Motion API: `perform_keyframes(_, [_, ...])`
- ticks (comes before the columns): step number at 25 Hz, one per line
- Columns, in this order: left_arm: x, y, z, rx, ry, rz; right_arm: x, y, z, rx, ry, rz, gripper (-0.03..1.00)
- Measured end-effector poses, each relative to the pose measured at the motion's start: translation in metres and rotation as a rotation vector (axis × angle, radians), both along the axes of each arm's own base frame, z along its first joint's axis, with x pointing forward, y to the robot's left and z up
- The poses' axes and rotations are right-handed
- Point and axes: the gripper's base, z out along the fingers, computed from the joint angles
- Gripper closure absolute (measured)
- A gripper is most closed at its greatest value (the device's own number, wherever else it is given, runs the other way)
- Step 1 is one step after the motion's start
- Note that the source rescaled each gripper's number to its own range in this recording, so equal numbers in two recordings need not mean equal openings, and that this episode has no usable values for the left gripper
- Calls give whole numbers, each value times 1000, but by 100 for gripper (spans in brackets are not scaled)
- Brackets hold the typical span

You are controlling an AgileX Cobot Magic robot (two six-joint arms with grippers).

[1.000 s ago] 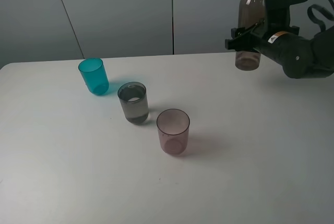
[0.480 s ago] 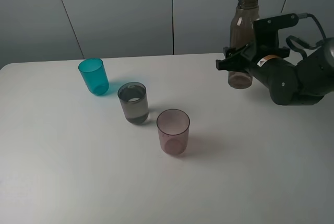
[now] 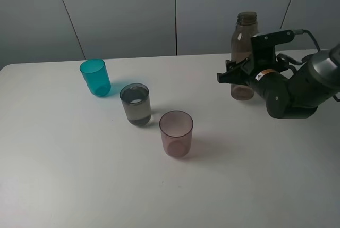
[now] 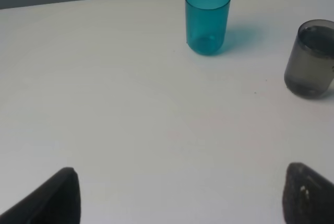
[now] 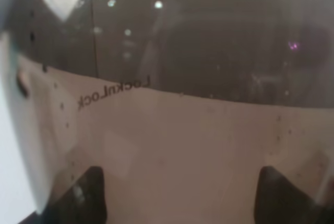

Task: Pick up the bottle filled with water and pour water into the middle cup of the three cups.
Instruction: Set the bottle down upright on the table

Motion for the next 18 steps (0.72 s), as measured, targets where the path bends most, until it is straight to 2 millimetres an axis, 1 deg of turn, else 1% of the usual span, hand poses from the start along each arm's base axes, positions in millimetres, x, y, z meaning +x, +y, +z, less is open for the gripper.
perform_keyframes(4, [0,0,0,0,0,0,7,2,-2,4,-34,-8,96])
perform_keyframes(9, [0,0,0,0,0,0,9,0,-4,20,-76,-34,96])
perform_keyframes(14, [0,0,0,0,0,0,11,-2,-12,46,-100,-69,96])
perform_keyframes(18, [0,0,0,0,0,0,21,2,-15,59,-115,-74,96])
